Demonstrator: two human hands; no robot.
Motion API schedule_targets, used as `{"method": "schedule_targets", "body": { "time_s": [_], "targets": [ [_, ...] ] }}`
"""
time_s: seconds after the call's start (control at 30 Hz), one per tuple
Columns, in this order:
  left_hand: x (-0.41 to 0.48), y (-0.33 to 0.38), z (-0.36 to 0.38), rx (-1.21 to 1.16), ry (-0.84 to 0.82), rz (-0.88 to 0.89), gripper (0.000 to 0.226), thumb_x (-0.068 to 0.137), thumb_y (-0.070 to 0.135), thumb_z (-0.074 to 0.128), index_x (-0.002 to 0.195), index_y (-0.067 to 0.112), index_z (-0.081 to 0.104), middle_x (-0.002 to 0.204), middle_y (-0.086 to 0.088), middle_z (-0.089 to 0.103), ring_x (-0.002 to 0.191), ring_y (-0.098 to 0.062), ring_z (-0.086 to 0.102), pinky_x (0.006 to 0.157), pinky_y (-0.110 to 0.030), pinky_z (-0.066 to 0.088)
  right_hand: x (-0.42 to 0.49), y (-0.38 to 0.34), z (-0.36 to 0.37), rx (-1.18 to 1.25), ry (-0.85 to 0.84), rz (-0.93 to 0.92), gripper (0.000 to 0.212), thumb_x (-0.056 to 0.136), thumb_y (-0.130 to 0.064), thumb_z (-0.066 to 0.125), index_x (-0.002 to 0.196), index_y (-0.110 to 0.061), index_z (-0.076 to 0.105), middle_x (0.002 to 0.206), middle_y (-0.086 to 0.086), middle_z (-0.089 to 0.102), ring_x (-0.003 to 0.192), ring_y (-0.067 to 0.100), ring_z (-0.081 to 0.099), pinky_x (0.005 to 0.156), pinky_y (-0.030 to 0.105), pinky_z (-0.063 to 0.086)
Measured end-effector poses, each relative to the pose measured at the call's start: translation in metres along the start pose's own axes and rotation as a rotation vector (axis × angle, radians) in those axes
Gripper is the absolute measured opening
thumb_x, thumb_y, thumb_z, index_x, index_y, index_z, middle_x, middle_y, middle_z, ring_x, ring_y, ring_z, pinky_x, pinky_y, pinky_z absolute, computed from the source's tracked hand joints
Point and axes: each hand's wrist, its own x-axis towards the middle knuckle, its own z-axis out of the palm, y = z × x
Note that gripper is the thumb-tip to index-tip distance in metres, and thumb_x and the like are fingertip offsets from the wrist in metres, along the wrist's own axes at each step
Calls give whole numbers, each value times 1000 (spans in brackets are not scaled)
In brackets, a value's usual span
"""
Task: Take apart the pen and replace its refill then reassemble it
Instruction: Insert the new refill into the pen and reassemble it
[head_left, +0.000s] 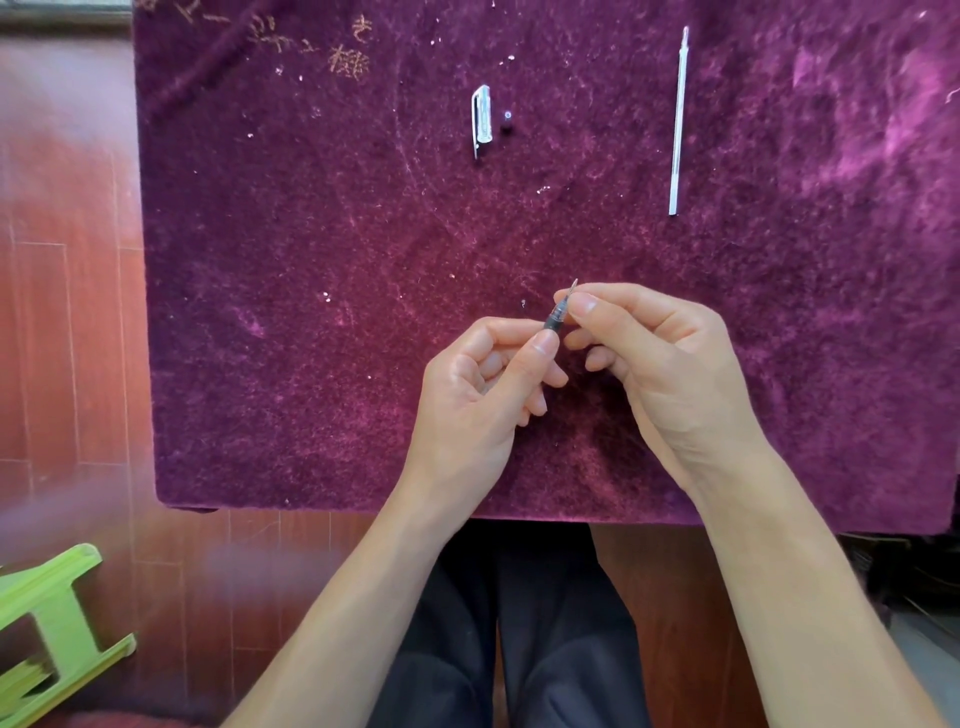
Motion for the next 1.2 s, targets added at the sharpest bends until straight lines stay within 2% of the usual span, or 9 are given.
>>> {"method": "schedule_targets", "body": {
  "time_s": [0.3, 0.5, 0.67, 0.8, 0.93, 1.07, 1.2],
  "targets": [
    [2, 6, 1, -11, 20, -2, 12, 101, 23, 64, 105, 16, 73, 78, 1, 74, 61, -5, 62, 57, -17, 48, 4, -5, 2, -20, -15, -9, 14, 97, -28, 73, 98, -28, 87, 99, -1, 83, 88, 8, 71, 78, 28, 54],
    [6, 11, 0, -77, 58, 8, 15, 101, 23, 63, 106, 12, 72, 77, 0, 73, 59, -6, 61, 55, -15, 47, 23, -23, 5, -38, -7, -22, 21, 98, -38, 69, 104, -27, 85, 101, -1, 83, 88, 6, 72, 75, 22, 54],
    [8, 14, -4, -134, 79, -5, 12, 101, 25, 63, 102, 17, 72, 76, 0, 73, 58, -4, 59, 54, -14, 46, 67, -44, 21, -287, 164, -230, 9, 98, -21, 75, 100, -26, 82, 85, -10, 80, 72, -3, 70, 67, 12, 53],
    [10, 14, -11, -188, 104, -33, 13, 98, 30, 64, 99, 21, 73, 77, 0, 73, 57, -4, 58, 53, -13, 45, 99, -52, 35, -553, 202, -367, 13, 95, -24, 76, 107, -23, 80, 79, -16, 70, 62, -6, 61, 68, 10, 50],
    [10, 13, -15, -244, 113, -59, 15, 95, 33, 65, 99, 22, 74, 78, -1, 72, 58, -5, 57, 54, -14, 45, 121, -52, 44, -672, 178, -402, 21, 94, -27, 75, 114, -22, 80, 81, -8, 73, 59, 2, 58, 70, 17, 54],
    [10, 12, -18, -265, 123, -59, 17, 93, 35, 66, 99, 22, 75, 78, -2, 72, 58, -6, 57, 55, -16, 46, 133, -53, 47, -748, 183, -415, 18, 93, -30, 77, 109, -25, 82, 84, -9, 74, 60, 1, 58, 76, 23, 58],
    [12, 11, -21, -271, 133, -60, 17, 95, 32, 66, 101, 20, 75, 79, -3, 72, 60, -8, 57, 57, -19, 47, 134, -55, 46, -806, 189, -408, 15, 94, -32, 76, 105, -26, 84, 90, -13, 73, 61, -3, 60, 78, 20, 56]
  ]
}}
